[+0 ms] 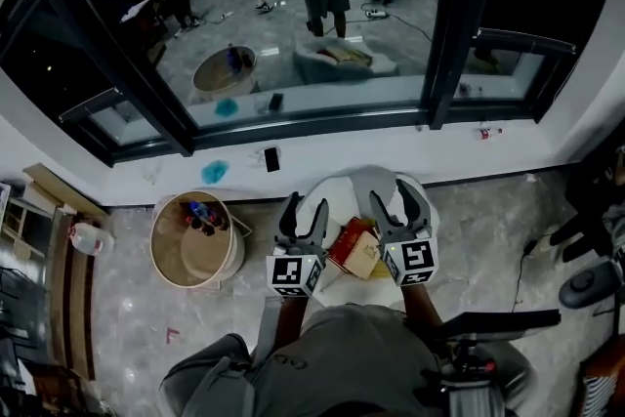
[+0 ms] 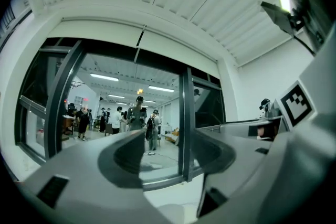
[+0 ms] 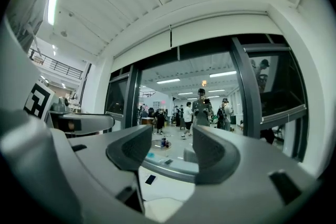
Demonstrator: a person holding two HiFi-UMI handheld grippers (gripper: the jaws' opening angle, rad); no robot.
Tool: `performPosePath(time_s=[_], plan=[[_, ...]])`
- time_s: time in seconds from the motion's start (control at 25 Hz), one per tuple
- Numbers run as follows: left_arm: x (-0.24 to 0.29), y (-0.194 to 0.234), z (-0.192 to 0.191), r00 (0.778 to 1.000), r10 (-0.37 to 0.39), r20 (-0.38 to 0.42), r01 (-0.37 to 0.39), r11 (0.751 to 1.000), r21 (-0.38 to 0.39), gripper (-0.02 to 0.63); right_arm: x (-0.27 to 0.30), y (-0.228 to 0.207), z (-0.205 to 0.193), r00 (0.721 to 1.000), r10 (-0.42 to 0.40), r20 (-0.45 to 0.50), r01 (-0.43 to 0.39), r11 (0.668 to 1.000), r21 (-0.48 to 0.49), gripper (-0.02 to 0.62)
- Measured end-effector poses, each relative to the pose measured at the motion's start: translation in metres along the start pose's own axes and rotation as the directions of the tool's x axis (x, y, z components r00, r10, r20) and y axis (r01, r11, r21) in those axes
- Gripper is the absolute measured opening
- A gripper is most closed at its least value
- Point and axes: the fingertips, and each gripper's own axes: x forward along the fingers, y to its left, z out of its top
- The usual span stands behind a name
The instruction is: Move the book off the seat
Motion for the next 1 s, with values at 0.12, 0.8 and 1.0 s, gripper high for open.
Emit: performPosePath(time_s=[0.12, 0.8, 1.0], plan=[[0.002, 0.003, -0.001, 1.000, -0.002, -0.005, 0.002, 1.000, 0.001, 0.313, 0.001, -0.001, 0.000, 1.000, -0.012, -0.005, 0.012, 1.000, -0.011, 0.253], [0.007, -0.003, -0.006, 0.999, -0.024, -0.026, 0.024, 1.000, -0.019, 0.311, 0.008, 0.008, -0.011, 0.998, 0.046, -0.039, -0.046, 0.999, 0.011, 0.253], [0.013, -0.006, -0.011, 0.999, -0.043, -0.016, 0.043, 0.999, -0.004, 0.311, 0.009, 0.008, -0.025, 0.995, 0.058, -0.087, -0.057, 0.998, 0.010, 0.253]])
